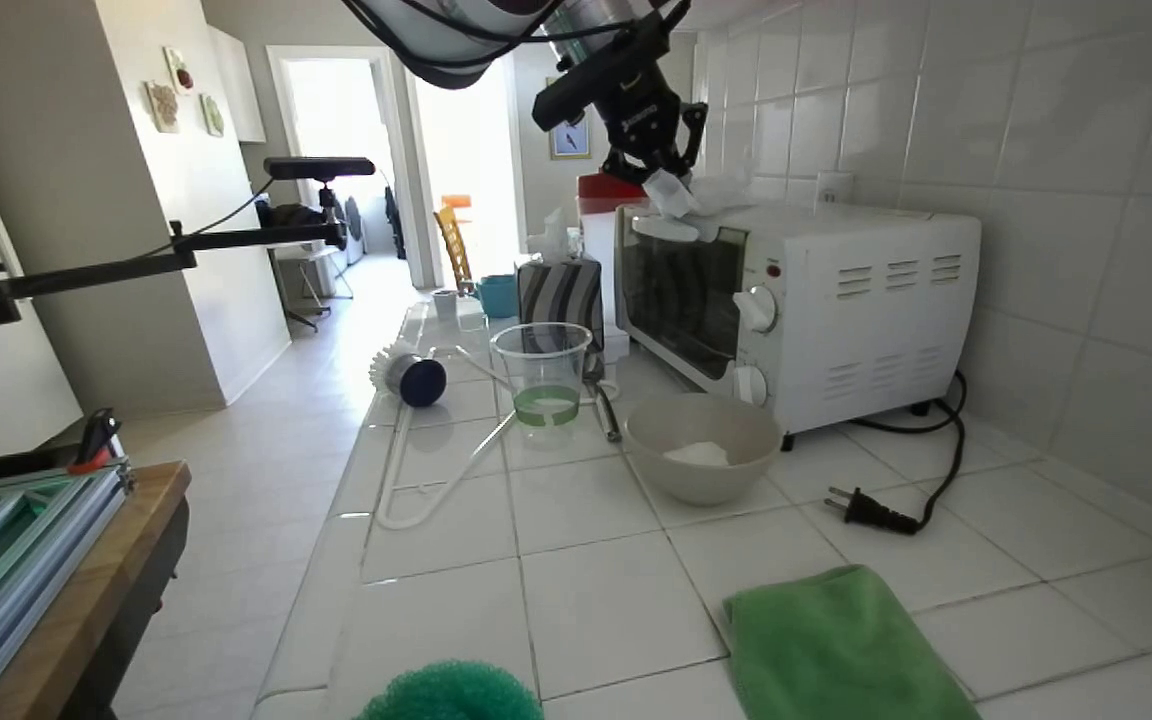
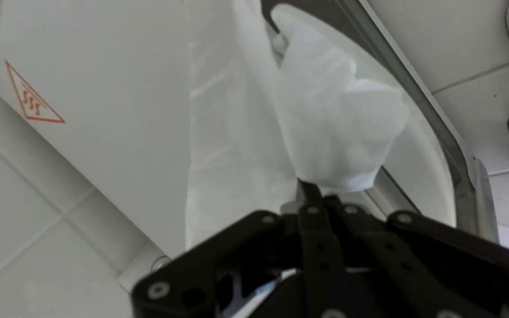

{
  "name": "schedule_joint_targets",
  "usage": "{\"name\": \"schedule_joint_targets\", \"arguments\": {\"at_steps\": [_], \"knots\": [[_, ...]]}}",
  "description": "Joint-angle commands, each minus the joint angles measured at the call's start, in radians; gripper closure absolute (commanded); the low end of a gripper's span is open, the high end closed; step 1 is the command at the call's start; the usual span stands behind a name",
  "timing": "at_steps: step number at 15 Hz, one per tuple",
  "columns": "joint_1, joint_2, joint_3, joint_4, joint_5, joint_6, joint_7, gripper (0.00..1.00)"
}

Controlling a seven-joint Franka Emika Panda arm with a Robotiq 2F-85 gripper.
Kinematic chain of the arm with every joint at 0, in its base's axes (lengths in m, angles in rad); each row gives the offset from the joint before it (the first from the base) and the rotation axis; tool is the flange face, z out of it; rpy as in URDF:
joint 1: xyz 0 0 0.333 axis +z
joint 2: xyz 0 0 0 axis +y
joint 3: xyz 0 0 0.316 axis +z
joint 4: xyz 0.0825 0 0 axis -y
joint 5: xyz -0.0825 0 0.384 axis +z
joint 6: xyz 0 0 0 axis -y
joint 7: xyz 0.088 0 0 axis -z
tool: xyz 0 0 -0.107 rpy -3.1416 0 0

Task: Use the white napkin to wipe the top of the oven.

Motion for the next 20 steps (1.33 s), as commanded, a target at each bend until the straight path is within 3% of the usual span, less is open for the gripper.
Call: {"name": "schedule_joint_targets", "arguments": {"at_steps": [1, 12, 20], "knots": [[0.008, 0.033, 0.007, 0.043, -0.005, -0.037, -0.033, 1.0], [-0.086, -0.042, -0.108, -0.055, -0.011, -0.022, 0.01, 1.0], [-0.018, 0.011, -0.037, 0.03, -0.012, -0.056, -0.014, 1.0]]}}
